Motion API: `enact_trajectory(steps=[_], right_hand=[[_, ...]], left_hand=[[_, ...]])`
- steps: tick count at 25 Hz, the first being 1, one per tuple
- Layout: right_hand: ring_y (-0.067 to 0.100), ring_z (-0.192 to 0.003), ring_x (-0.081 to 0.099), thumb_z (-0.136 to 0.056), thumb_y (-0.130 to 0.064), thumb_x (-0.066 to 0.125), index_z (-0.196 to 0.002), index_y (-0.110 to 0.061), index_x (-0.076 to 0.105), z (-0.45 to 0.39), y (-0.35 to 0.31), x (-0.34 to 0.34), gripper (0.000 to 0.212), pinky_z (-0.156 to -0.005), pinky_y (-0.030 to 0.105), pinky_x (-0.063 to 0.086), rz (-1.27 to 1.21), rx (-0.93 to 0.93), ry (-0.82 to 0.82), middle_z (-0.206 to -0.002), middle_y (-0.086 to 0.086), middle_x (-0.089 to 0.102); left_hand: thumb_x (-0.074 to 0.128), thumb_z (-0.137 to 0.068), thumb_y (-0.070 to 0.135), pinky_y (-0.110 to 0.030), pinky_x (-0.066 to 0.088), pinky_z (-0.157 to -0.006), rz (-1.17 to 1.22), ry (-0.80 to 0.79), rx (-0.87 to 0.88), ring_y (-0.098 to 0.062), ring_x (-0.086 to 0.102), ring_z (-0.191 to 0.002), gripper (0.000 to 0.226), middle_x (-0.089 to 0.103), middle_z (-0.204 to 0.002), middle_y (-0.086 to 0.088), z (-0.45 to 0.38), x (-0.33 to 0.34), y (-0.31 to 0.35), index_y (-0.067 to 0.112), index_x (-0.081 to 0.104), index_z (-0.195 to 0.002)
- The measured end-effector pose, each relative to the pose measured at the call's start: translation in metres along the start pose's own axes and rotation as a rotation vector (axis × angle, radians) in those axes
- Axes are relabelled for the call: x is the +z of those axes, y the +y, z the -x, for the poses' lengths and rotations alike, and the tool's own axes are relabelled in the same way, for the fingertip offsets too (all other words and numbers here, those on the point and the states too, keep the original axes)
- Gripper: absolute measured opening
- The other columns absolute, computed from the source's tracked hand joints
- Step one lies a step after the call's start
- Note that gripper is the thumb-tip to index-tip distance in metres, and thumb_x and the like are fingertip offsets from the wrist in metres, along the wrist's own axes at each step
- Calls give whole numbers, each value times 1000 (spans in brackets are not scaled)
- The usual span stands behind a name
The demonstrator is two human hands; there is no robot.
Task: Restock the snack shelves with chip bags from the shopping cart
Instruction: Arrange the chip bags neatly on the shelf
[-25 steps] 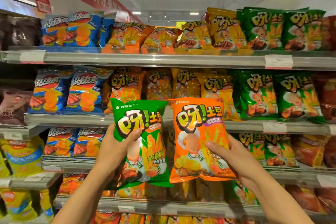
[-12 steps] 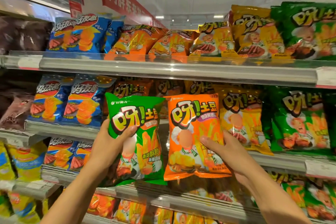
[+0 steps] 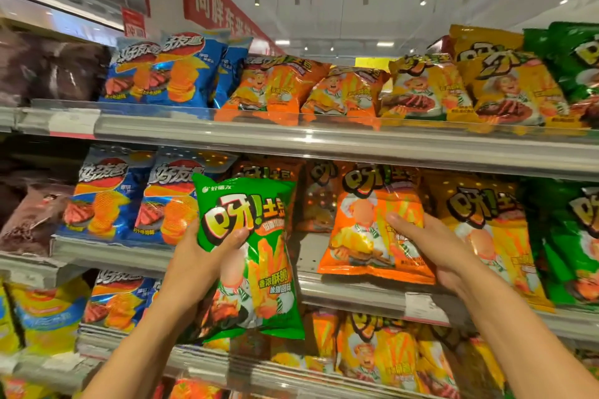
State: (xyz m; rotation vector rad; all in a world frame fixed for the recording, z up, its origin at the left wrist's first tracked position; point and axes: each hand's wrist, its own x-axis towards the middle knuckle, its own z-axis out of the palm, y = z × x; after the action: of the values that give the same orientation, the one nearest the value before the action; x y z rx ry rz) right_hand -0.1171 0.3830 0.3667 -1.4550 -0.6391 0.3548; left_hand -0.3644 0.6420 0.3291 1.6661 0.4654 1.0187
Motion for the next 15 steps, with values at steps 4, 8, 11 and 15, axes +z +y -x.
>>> enact_trajectory(steps=[4, 8, 11, 15], right_hand=[[29, -96, 76, -86, -27, 76, -118, -16, 68, -24, 21, 35, 35, -79, 42, 62, -48, 132, -8, -108, 12, 78], [27, -93, 77, -87, -25, 76, -120, -16, 67, -31, 35, 57, 35, -70, 38, 63, -85, 146, -7, -105, 10, 79], [25, -90, 78, -86, -26, 77, -117, -18, 68, -30, 35, 60, 34, -63, 32, 62, -104, 136, -28, -104, 9, 79], [25, -92, 77, -84, -26, 78, -117, -19, 68, -32, 31, 62, 35, -65, 33, 62, -107, 132, -32, -105, 9, 79]], left_hand=[[77, -70, 58, -20, 48, -71, -15, -44, -26, 13, 67, -84, 54, 73, -100, 27, -17, -12, -10, 40, 60, -118], [78, -70, 61, -24, 50, -73, -30, -91, -16, 7, 69, -89, 58, 73, -106, 25, -32, -15, -19, 42, 59, -121], [77, -67, 63, -23, 49, -73, -34, -108, -2, 8, 68, -89, 60, 72, -105, 28, -39, -17, -22, 42, 60, -121], [77, -65, 62, -28, 51, -79, -18, -121, -1, -1, 69, -98, 66, 74, -109, 18, -44, -17, -26, 38, 60, -124]])
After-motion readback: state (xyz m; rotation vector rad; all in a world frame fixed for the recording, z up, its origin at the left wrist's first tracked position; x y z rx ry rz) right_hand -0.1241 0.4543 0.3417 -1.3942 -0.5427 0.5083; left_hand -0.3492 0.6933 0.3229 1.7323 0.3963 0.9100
